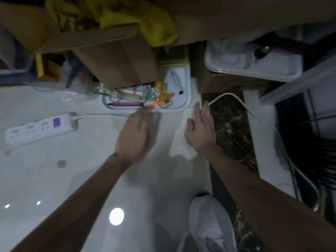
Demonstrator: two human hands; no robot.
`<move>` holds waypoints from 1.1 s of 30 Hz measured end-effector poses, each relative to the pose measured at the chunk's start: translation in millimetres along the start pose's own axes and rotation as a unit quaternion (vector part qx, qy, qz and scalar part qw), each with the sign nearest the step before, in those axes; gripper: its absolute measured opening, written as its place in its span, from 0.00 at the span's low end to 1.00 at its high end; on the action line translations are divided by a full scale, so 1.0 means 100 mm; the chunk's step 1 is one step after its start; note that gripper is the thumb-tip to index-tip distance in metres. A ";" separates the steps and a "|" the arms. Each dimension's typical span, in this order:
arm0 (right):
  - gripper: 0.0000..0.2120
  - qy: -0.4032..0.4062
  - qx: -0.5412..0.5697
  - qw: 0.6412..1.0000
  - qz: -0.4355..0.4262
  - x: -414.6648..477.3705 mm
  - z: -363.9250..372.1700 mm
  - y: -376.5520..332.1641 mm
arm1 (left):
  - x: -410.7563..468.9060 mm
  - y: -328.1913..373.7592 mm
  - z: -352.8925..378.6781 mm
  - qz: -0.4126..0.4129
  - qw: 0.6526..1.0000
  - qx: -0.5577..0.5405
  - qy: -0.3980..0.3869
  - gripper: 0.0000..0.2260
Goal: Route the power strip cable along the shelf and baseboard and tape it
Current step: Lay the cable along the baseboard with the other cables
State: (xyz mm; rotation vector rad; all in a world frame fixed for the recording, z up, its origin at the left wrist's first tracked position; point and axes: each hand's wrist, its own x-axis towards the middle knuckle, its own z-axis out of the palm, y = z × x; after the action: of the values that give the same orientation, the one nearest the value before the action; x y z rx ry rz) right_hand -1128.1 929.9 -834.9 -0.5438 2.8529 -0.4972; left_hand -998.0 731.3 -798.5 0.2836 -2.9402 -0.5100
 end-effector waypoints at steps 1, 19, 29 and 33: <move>0.30 0.014 0.022 1.000 0.012 -0.05 -0.06 0.04 | 0.09 0.23 0.08 0.081 0.996 0.011 -0.017 0.24; 0.31 -0.006 0.065 0.957 0.284 -0.70 -0.94 1.72 | 0.89 1.34 0.87 0.054 0.969 0.090 -0.223 0.33; 0.28 0.124 0.002 0.933 0.337 -2.57 -1.29 1.74 | 0.81 2.52 0.56 -0.005 0.919 0.230 -0.319 0.38; 0.38 0.039 -0.128 0.947 0.291 -3.12 -1.16 2.01 | -0.04 3.53 0.44 0.397 0.895 0.009 -0.201 0.20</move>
State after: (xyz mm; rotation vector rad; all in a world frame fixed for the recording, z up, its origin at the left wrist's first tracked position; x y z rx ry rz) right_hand -936.5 1259.8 -760.9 0.3012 2.9661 -0.0451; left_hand -1058.4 1072.6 -717.6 -1.1077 -3.0483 -0.4380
